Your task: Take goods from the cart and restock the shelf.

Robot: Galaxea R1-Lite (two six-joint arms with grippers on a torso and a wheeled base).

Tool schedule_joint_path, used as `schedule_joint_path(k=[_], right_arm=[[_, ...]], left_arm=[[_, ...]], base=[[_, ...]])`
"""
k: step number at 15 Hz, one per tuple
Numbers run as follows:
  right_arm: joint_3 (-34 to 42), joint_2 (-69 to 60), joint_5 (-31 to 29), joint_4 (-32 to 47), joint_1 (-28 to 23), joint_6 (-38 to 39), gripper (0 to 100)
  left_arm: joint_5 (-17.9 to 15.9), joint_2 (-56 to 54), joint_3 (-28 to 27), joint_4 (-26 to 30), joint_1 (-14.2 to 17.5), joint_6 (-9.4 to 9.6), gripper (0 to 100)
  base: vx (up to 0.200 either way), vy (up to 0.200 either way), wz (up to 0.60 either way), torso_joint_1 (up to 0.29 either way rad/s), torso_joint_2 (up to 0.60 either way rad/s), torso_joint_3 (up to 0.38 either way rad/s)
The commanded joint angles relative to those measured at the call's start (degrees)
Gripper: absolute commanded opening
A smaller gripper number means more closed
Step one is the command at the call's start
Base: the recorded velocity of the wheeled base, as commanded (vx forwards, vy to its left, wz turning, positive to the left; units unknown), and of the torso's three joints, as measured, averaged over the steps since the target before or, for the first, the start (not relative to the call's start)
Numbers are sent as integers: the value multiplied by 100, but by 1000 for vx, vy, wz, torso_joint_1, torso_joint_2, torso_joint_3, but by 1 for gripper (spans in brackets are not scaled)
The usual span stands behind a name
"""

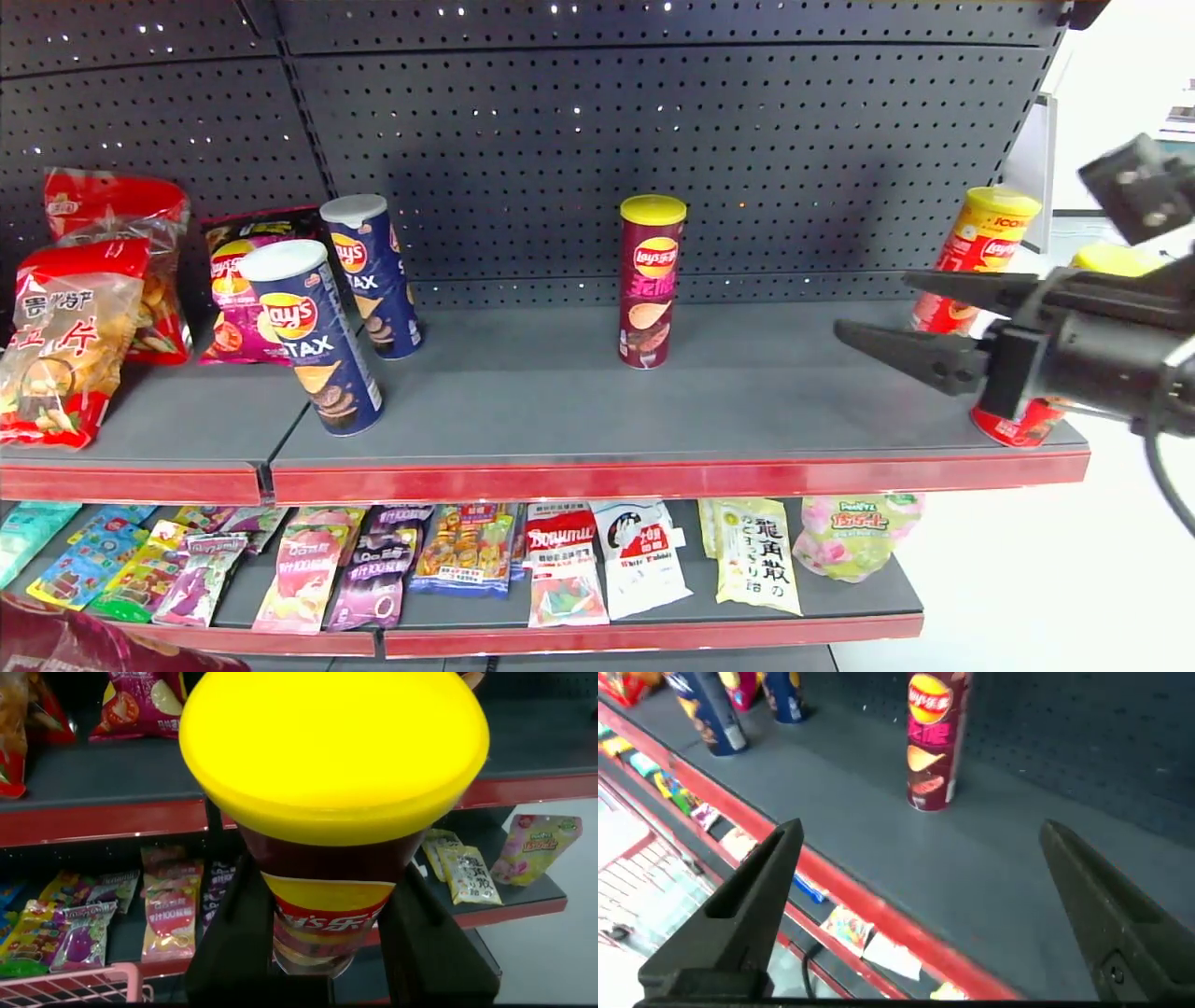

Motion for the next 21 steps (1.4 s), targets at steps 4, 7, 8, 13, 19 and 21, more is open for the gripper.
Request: schedule_joint_path(k=[4,7,8,13,19,21], right_arm=[[-1577,2488,1,-370,198,-96,100],[-2420,3165,1,-370,216,-96,100],[-2649,3349,1,-370,225,-96,100],[-3475,4061,-25,-370,216,-88,100],[-4205,4571,-51,-361,225,-88,100],[-4328,4659,-43,-352,233,-79,100]], left_arm=[[-1,71,0,4,2,9,0],[8,63,-18,4,10,26,0],[8,71,-18,4,10,26,0],[34,54,-9,4,10,26,0],[34,54,0,4,10,26,0],[34,54,0,4,10,26,0]], base=[[0,0,0,0,0,0],[0,0,0,0,0,0],[0,0,0,0,0,0],[0,0,0,0,0,0],[0,0,0,0,0,0],[0,0,0,0,0,0]])
